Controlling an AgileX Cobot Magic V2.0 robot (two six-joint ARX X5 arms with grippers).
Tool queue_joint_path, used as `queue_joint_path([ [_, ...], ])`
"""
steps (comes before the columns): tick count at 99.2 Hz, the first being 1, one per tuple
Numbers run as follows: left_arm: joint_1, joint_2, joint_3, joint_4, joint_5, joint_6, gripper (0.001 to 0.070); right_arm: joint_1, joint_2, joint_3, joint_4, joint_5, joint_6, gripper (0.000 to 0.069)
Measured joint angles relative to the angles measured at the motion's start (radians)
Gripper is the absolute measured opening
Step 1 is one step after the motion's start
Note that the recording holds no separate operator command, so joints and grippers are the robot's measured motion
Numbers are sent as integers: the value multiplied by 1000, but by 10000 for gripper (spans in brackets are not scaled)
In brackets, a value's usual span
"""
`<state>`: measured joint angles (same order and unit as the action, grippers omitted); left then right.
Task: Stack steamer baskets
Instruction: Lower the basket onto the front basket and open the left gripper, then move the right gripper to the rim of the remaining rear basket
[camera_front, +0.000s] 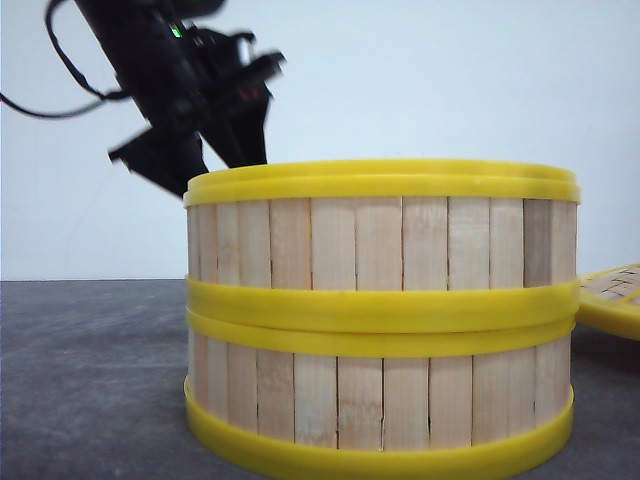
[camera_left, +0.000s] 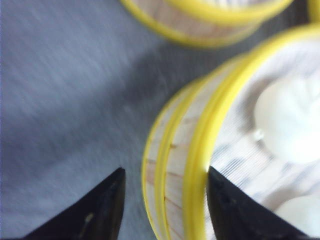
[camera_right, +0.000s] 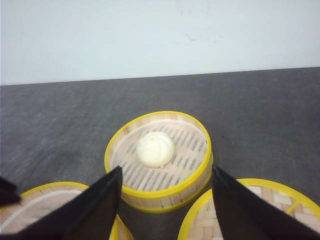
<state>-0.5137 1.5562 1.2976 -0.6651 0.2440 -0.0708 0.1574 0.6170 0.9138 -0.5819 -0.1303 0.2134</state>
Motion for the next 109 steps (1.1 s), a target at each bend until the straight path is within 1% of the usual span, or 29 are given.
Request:
queue_joint_path([
  [21,80,-261,0,116,-3,0,299,0,121,0,42,0,4,342],
  [37,115,-419,1,118,-3,0,299,0,288,0,121,4,6,342],
  [41,122,-449,-3,117,-11,0,299,0,331,1,142,6,13,342],
  [50,138,-529,-56,137,-19,0,299,0,441,21,165,7,23,342],
  [66,143,-698,-262,177,-19,0,299,0,653,116,178,24,27,342],
  [78,143,-835,-387,161,-19,-1,299,0,801,216,183,34,27,342],
  [85,143,-898,-398,123,-19,-8,299,0,888,266,183,51,28,342],
  [94,143,-969,-397,108,-19,-27,299,-1,986,304,183,55,28,342],
  [109,143,-1052,-397,71,-19,-47,299,-3,1108,349,183,90,31,342],
])
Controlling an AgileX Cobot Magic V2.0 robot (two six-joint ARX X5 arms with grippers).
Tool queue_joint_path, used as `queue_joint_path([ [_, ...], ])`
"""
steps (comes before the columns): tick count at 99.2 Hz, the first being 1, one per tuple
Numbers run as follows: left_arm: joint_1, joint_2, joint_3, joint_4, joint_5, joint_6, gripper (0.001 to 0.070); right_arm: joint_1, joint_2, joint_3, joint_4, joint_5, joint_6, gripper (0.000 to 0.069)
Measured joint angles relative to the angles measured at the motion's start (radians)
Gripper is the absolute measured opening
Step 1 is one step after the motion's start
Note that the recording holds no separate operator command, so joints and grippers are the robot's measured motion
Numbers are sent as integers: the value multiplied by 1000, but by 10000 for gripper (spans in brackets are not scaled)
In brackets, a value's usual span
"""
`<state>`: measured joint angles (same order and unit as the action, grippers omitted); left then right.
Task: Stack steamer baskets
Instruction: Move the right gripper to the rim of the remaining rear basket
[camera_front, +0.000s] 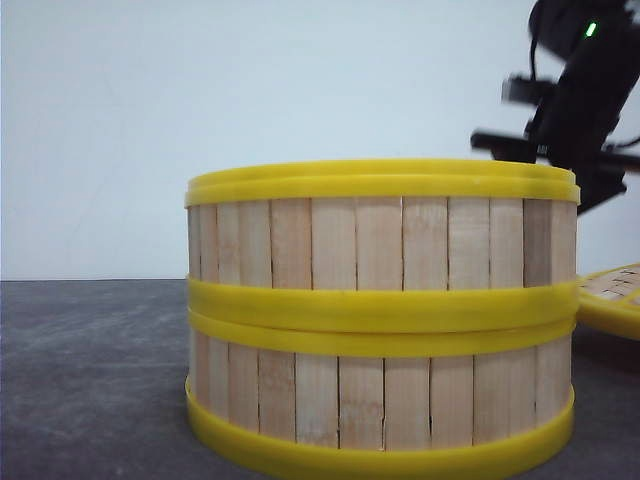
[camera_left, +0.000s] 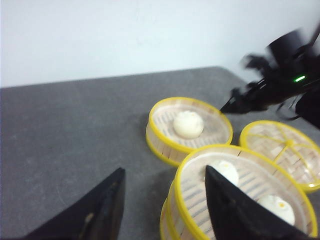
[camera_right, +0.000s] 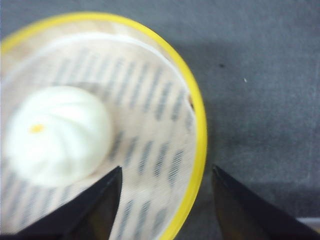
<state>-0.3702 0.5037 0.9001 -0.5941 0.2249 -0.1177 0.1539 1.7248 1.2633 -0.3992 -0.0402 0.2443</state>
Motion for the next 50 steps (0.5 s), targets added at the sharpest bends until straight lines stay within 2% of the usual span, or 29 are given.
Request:
queue_joint_path([
  [13,0,-46,0,-38,0,-3,299,-5,58,22,18,48,1,342],
  [28,0,-70,0,-85,0,-5,299,-10,91,23,37,56,32,321],
  [50,0,-71,0,-122,0,-6,299,-11,106,23,47,61,59,161],
])
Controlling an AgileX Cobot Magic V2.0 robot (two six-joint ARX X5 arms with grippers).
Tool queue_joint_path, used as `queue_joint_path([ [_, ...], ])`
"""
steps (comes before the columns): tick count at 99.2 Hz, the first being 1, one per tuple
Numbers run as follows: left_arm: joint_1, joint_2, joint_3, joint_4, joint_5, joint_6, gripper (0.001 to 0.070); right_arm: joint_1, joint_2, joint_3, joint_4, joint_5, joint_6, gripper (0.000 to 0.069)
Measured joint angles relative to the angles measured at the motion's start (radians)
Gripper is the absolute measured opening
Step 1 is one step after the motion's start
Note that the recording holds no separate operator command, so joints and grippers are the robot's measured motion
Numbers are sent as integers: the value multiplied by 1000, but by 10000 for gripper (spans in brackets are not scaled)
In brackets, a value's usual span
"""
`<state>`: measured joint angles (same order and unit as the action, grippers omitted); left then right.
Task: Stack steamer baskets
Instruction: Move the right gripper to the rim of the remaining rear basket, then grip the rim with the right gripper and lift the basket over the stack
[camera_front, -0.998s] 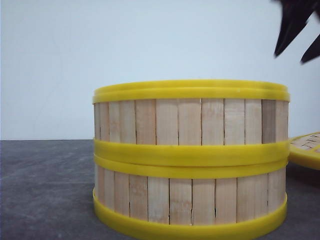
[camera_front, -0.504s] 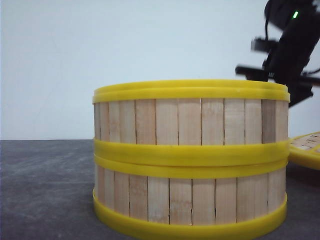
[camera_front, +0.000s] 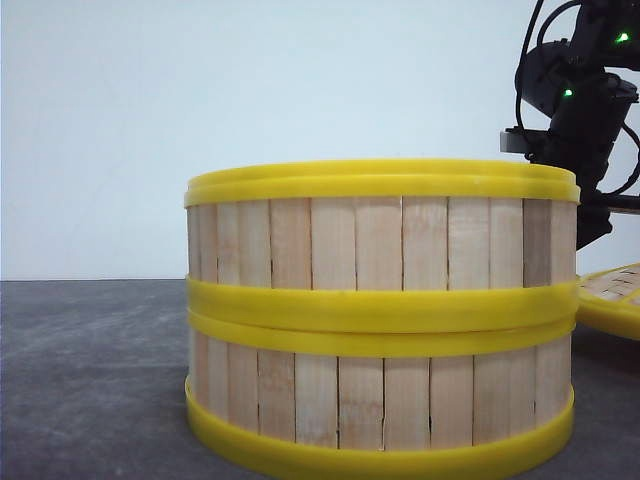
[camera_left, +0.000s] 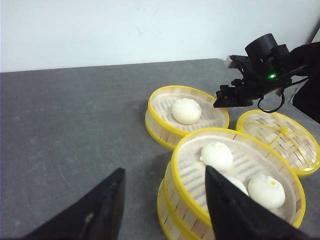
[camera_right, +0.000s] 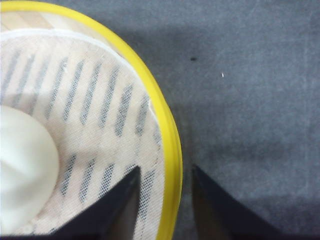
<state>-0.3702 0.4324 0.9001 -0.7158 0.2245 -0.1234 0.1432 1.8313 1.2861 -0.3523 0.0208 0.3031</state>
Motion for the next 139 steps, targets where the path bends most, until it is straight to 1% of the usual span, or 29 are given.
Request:
queue_joint_path([
  [8,0,0,0,-8,0,0,299,0,11,0,2,-2,13,142],
  [24,0,0,0,-15,0,0,299,0,19,0,11,-1,29,128],
  [28,0,0,0,-15,0,0,299,0,19,0,21,0,35,107],
  [35,0,0,0,-15,0,0,299,-1,19,0,21,5,39,51],
  [40,0,0,0,-15,0,0,299,-2,19,0,19,6,40,36],
  [62,0,0,0,-26,0,0,299,-2,19,0,21,6,42,34],
  [75,0,0,0,-35,0,0,299,-2,20,0,50,5,56,34],
  [93,0,0,0,-36,0,0,299,-5,6,16,56,-53,97,34],
  [110,0,0,0,-36,0,0,299,-14,-124,45,50,-89,103,34],
  [123,0,0,0,-36,0,0,299,-29,-270,63,46,-159,100,34],
  [131,0,0,0,-36,0,0,299,-34,-359,66,-13,-209,84,34],
  [139,0,0,0,-36,0,0,299,-39,-441,66,-95,-253,40,33],
])
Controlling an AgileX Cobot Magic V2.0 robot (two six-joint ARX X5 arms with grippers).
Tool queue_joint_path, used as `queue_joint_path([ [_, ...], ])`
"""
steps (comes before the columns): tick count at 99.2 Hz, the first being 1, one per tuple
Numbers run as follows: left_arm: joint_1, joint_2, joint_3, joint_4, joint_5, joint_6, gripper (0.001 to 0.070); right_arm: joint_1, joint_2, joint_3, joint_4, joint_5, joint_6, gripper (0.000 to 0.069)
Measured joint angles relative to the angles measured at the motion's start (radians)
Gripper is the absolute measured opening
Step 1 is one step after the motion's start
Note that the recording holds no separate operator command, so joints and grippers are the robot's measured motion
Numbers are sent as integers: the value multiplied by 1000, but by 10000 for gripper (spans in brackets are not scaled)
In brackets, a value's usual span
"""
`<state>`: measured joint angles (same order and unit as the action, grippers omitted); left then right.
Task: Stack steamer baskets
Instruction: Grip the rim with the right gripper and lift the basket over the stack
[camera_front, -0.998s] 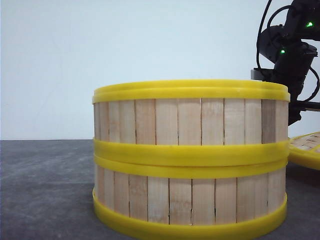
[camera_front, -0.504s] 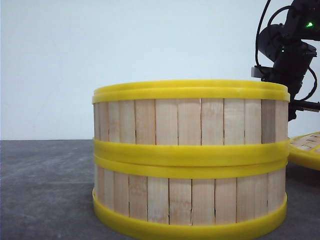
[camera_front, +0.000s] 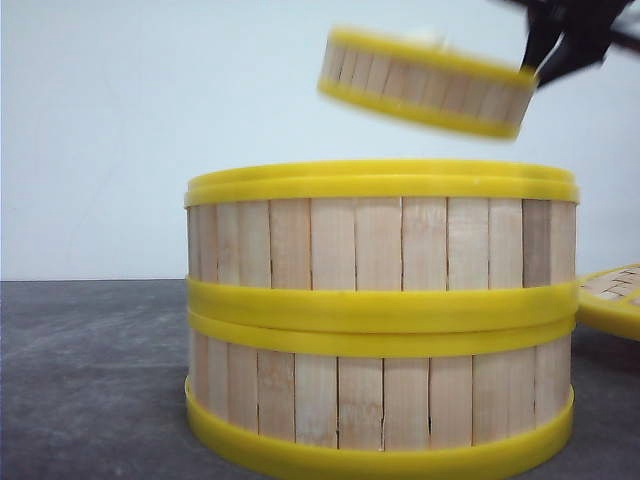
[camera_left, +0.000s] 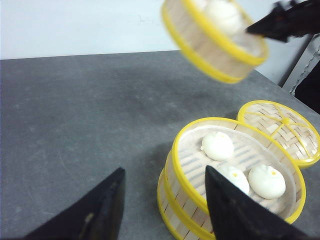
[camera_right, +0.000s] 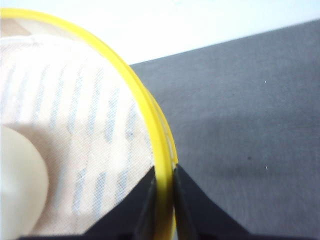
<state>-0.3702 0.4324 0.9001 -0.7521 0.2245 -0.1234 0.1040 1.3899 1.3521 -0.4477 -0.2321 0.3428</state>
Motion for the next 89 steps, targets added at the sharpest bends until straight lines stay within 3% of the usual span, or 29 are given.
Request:
queue_joint_path([
  [18,0,0,0,-8,0,0,299,25,-162,0,-167,-102,-101,33],
  [35,0,0,0,-52,0,0,299,74,-274,0,-269,-122,-164,33],
  [62,0,0,0,-58,0,0,299,172,-261,-29,-401,-108,-249,33],
  [89,0,0,0,-51,0,0,299,265,-246,-160,-379,-48,-283,33],
])
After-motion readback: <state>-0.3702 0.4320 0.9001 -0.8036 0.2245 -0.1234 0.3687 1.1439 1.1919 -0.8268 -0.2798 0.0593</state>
